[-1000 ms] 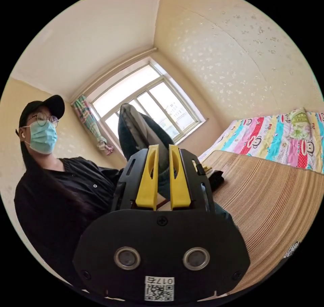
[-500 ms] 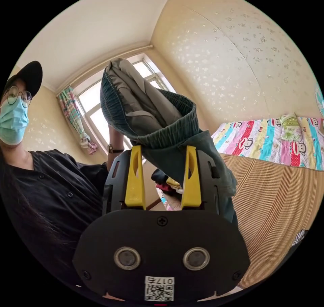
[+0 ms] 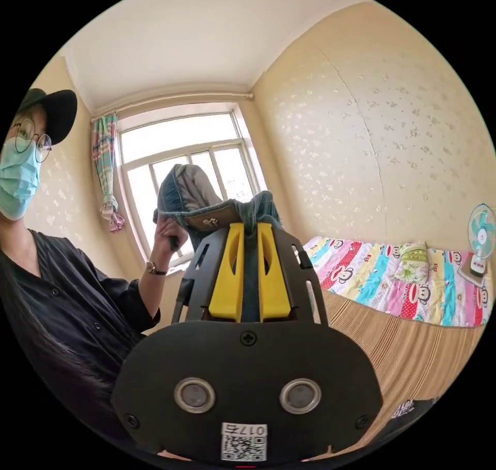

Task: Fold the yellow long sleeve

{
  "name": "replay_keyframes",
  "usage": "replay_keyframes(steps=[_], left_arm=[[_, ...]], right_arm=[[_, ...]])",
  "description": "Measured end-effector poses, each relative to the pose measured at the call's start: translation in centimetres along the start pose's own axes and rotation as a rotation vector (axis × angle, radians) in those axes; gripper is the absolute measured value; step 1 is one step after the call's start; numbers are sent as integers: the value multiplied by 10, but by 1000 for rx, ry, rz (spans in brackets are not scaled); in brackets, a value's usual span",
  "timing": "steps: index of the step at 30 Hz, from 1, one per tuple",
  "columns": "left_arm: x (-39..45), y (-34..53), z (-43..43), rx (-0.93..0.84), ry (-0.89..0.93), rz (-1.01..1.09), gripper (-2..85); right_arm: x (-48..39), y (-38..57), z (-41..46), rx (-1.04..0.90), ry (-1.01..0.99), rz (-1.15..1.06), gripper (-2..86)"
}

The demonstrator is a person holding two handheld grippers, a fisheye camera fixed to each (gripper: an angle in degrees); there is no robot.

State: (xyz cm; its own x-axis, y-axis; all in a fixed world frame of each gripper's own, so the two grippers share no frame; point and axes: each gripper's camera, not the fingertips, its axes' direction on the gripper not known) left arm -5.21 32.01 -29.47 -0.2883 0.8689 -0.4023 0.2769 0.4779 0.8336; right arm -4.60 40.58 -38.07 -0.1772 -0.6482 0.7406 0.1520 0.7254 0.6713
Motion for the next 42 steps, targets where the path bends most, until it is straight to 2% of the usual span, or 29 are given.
replay_keyframes(steps=[3,5,7,9,13,15,17,20,24,27,29,34,36,39,42], left_arm=[[6,11,-3,-142,-158,45,4],[10,21,9,-341,-314,70,5],[13,33,25,-487,-423,100,7],[13,46,39,-581,-464,118,10],[-8,74,59,-747,-435,56,21],[-16,85,56,-726,-409,34,33],[-19,100,45,-661,-253,2,63],[-32,120,38,-683,-79,-106,133],[-49,139,37,-642,-85,-231,214],[-54,148,63,-516,28,-285,239],[-32,154,117,-559,207,-244,222],[35,146,160,-653,297,-20,218],[44,140,150,-657,279,5,221],[51,131,139,-635,112,22,219],[70,114,144,-527,26,93,212]], right_arm=[[-25,-26,-6,12,194,-99,22],[-51,-47,-5,8,333,-188,22],[-72,-60,3,-13,382,-255,23],[-90,-71,13,-26,393,-299,24],[-104,-98,37,-178,287,-295,25],[-106,-98,36,-120,275,-273,26],[-116,-96,27,-52,175,-303,27],[-129,-102,13,10,86,-302,27],[-147,-116,7,33,33,-318,27],[-165,-126,7,47,63,-333,26],[-178,-132,9,54,159,-339,26],[-185,-148,-1,95,299,-277,25],[-186,-154,-8,134,324,-258,24],[-194,-167,-13,181,353,-246,23],[-204,-184,-9,189,369,-260,23]])
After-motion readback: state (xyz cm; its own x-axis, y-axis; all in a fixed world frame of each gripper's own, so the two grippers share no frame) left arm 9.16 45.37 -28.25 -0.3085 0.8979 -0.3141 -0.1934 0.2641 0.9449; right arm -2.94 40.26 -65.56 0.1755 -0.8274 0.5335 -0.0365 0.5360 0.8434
